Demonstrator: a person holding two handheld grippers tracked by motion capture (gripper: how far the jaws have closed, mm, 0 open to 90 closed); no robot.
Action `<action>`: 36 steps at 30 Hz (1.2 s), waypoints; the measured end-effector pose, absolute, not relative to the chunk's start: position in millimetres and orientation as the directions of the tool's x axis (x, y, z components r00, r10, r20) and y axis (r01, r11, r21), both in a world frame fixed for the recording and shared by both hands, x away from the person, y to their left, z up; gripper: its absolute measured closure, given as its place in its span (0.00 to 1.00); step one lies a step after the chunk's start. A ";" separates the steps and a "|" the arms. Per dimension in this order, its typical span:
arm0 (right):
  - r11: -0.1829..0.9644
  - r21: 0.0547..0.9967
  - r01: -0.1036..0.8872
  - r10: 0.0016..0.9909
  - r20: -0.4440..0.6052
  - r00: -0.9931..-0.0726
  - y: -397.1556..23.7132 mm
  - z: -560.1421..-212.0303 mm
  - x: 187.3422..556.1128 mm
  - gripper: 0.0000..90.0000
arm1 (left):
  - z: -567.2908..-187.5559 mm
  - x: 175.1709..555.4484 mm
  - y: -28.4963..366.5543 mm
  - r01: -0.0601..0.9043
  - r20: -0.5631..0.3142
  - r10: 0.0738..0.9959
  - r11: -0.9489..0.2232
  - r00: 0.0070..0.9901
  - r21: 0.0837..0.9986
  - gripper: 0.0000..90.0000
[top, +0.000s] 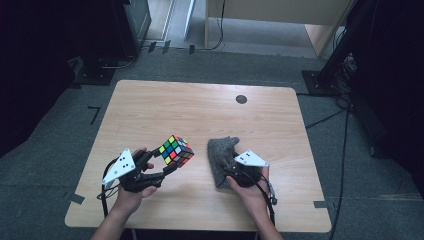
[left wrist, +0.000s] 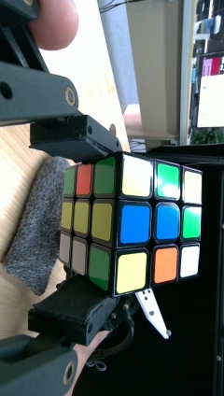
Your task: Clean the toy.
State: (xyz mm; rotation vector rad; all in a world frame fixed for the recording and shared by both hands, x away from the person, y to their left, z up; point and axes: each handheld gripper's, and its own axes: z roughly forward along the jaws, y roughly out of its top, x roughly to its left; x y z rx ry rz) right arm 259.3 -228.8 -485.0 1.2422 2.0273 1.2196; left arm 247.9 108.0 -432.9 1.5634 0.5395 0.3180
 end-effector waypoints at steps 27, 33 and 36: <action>0.297 0.955 0.008 0.734 -0.223 -0.641 -157.4 -453.0 206.1 0.28 | -437.7 242.0 67.8 0.325 -0.263 0.481 -0.050 0.836 0.944 0.38; 0.342 0.939 -0.050 0.750 -0.304 -0.588 -156.5 -454.3 201.3 0.38 | -438.4 245.1 67.3 0.396 -0.343 0.459 -0.023 0.820 0.918 0.38; 0.365 0.930 -0.053 0.744 -0.325 -0.583 -155.4 -453.1 200.8 0.38 | -439.7 246.8 69.1 0.396 -0.350 0.442 -0.014 0.826 0.918 0.37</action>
